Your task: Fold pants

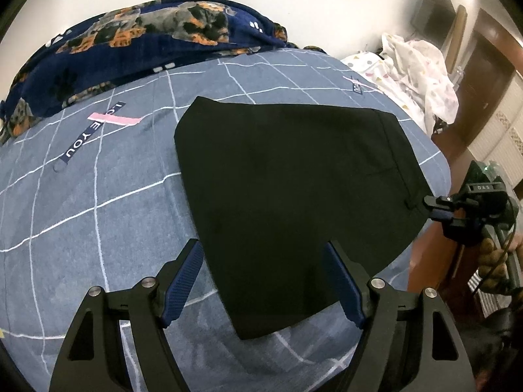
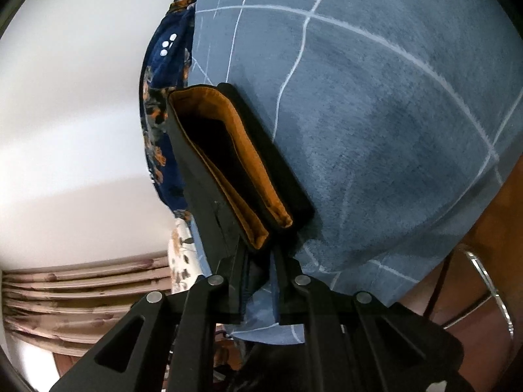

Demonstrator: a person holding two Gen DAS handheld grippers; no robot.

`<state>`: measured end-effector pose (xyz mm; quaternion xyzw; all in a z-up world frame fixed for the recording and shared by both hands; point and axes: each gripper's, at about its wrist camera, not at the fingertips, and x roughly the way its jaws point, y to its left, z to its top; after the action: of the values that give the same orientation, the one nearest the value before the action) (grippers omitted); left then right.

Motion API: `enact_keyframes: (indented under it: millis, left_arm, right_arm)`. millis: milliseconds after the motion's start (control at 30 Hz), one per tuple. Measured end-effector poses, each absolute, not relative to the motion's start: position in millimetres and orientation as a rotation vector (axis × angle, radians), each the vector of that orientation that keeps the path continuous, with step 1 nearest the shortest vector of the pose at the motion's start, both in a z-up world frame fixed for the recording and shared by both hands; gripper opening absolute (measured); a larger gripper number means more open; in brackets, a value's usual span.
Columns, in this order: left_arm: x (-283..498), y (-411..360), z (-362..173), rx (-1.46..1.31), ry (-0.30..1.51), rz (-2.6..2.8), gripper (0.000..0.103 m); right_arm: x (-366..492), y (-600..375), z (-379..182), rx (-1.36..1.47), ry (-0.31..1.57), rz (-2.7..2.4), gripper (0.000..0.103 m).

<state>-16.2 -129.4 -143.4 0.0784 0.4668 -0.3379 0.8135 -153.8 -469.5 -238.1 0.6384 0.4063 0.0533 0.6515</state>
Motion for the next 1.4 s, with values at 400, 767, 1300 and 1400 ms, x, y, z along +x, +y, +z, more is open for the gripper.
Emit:
enact_keyframes:
  millis: [400, 767, 1300, 1400]
  left_arm:
    - [-14.6, -126.6, -143.7, 0.159, 0.994, -0.718, 0.076]
    - [-12.1, -123.3, -144.8, 0.147, 0.996, -0.71, 0.076]
    - [25.4, -97.3, -151.1, -0.049, 1.046, -0.786, 0.076]
    - [36.8, -97.3, -157.1, -0.07, 1.075, -0.81, 0.076]
  right_arm:
    - [-149.5, -470.3, -213.5, 1.317, 0.975, 0.054, 0.019]
    - [-146.7, -483.9, -178.0, 1.146, 0.954, 0.062, 0.065]
    - [-69.0, -483.1, -194.7, 0.873, 1.035, 0.264, 0.065]
    - [-56.8, -478.0, -198.7, 0.85, 1.054, 0.316, 0.066]
